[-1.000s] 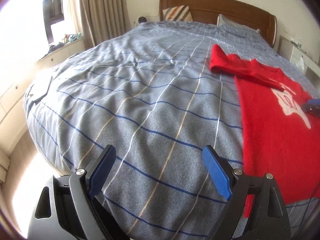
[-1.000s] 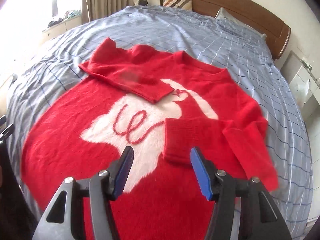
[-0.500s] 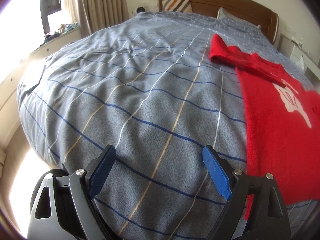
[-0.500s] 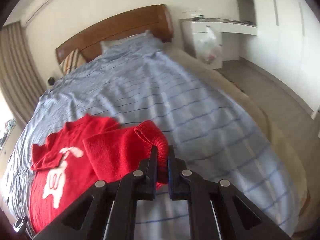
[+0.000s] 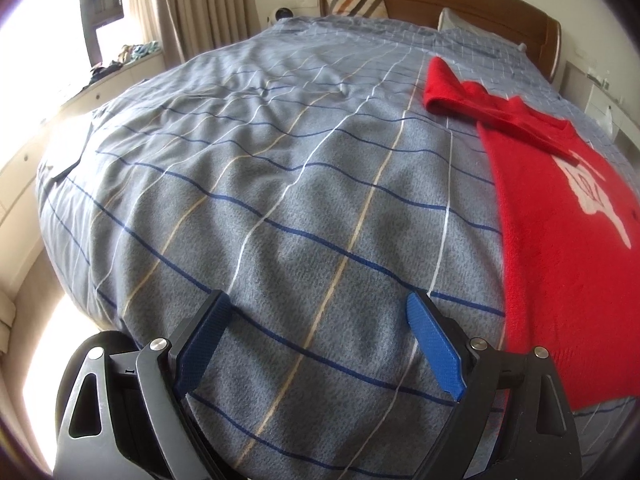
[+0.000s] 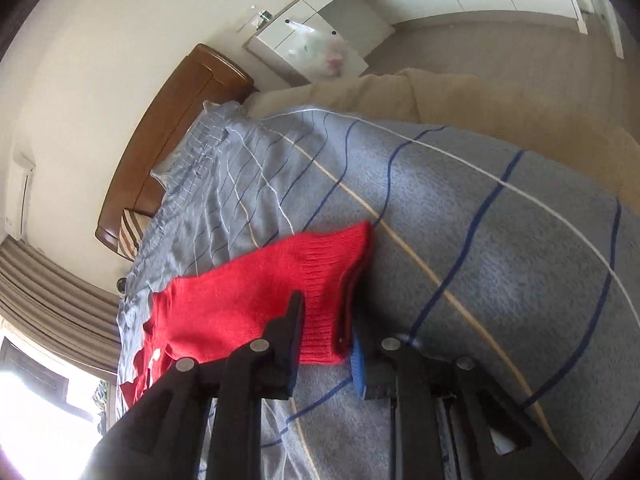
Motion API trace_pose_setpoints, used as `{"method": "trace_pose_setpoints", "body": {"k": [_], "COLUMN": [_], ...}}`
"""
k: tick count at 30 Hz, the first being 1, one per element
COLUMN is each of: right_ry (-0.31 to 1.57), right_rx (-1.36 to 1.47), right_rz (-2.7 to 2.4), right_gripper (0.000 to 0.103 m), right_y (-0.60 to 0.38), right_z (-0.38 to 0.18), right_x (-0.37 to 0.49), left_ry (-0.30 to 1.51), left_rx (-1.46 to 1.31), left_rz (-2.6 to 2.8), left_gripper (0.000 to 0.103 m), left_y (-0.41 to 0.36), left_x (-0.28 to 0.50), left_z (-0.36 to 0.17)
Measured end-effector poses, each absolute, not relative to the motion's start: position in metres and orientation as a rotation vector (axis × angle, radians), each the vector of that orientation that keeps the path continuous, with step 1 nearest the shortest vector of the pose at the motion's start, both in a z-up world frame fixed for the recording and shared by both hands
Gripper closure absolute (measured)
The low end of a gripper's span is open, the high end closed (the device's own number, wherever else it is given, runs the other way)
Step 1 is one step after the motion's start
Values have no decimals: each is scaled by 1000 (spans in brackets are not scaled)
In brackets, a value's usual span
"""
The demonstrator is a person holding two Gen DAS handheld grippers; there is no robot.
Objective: Fold small clothes
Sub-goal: 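Grasp a sleeve cuff with the right gripper and pull it outward, then lay the sleeve flat and open the right gripper, then grasp the other sleeve cuff with the left gripper and pull it outward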
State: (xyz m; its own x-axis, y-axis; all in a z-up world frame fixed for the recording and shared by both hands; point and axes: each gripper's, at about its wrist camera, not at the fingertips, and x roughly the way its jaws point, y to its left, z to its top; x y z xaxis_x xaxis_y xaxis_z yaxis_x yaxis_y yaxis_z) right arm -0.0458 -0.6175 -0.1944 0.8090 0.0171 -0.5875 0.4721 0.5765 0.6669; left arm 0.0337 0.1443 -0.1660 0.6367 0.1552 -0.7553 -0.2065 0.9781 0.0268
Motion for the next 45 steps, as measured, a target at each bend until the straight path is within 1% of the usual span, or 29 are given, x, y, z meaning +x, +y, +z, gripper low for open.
{"method": "trace_pose_setpoints", "body": {"k": [1,2,7,10,12,13,14,15,16,18,19,21,23,26,27,28,29,30,34,36,37,38,39,42,45], "right_ry": [592,593,708,697,687,688,687,682,675,640,619,588,569,577,588,601,613,622,609,606,607,611,615,615,597], "right_rx": [928,919,794,758,741,731,709,670,619,510,470,432,422,435,442,448,453,453,465,459,458,461,464,462,450], "right_rz": [-290,-310,-418,-438,-444,-451,-462,-477,-498,-536,-527,-467,-401,-298,-265,-237,-213,-193,-164,-159,-156,-153,-148,-148,-156], "right_gripper": [88,99,100,100,93,85,71,63,49,43,42,39,33,33,33,33,33,33,33,33,33,33,33,33,33], "right_y": [-618,-621,-620,-616,-613,-611,-608,-603,-596,-576,-564,-541,-516,-479,-468,-458,-450,-443,-429,-427,-426,-425,-424,-422,-420], "right_z": [-192,-189,-194,-195,-191,-188,-183,-176,-167,-148,-140,-129,-126,-137,-143,-149,-154,-159,-164,-164,-165,-166,-167,-169,-165], "right_x": [-44,-43,-39,-43,-47,-51,-57,-62,-68,-81,-86,-93,-96,-93,-91,-89,-88,-87,-91,-91,-92,-91,-90,-89,-93], "left_ry": [855,854,860,871,866,846,819,787,748,677,654,663,734,759,777,806,835,862,905,893,896,914,938,921,884], "left_rx": [-58,-55,-52,-10,52,81,104,119,128,131,135,181,290,510,571,617,654,684,725,716,693,657,614,449,202], "left_rz": [208,208,209,206,193,176,156,133,102,25,-29,-165,-332,-429,-450,-472,-482,-483,-480,-489,-494,-497,-491,-425,-340], "left_gripper": [12,12,11,11,11,11,11,11,11,8,8,7,7,7,9,12,19,25,30,36,41,64,98,100,100], "left_y": [144,143,143,139,133,130,126,121,114,96,81,43,-8,-77,-94,-107,-118,-126,-137,-141,-141,-141,-139,-119,-58], "left_x": [34,33,35,36,36,37,39,44,51,72,87,121,157,190,199,206,214,221,235,238,241,247,252,263,271], "left_z": [-166,-166,-167,-163,-150,-140,-126,-111,-92,-57,-42,-24,-27,-59,-73,-88,-101,-114,-144,-146,-145,-144,-143,-125,-88]}}
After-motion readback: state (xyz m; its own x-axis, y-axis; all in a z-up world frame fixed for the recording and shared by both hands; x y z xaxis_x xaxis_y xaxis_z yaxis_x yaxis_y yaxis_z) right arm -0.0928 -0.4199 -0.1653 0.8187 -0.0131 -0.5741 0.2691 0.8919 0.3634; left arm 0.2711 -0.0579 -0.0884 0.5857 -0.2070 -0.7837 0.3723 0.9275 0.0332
